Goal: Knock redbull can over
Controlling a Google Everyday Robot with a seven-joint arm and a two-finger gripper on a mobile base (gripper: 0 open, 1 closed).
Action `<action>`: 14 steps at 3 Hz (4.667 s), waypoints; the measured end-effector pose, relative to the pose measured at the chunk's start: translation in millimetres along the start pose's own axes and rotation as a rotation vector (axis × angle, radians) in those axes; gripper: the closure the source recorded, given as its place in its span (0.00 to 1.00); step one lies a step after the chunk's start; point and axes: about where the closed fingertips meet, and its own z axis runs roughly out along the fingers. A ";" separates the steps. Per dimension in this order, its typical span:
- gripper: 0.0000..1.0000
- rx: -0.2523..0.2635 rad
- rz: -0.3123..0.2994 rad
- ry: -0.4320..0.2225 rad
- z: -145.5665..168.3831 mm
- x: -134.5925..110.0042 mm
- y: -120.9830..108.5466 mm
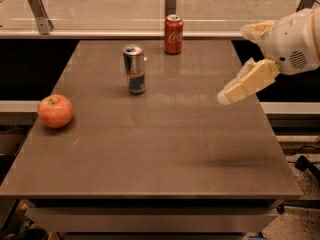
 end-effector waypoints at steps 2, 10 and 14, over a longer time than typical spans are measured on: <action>0.00 -0.062 0.070 -0.099 47.2 -2.1 -19.6; 0.00 -0.161 0.157 -0.350 187.8 -34.0 -2.9; 0.00 -0.202 0.125 -0.460 240.3 -81.8 2.4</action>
Offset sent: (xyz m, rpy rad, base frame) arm 0.0633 0.0374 -0.0378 0.1815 0.0800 0.0454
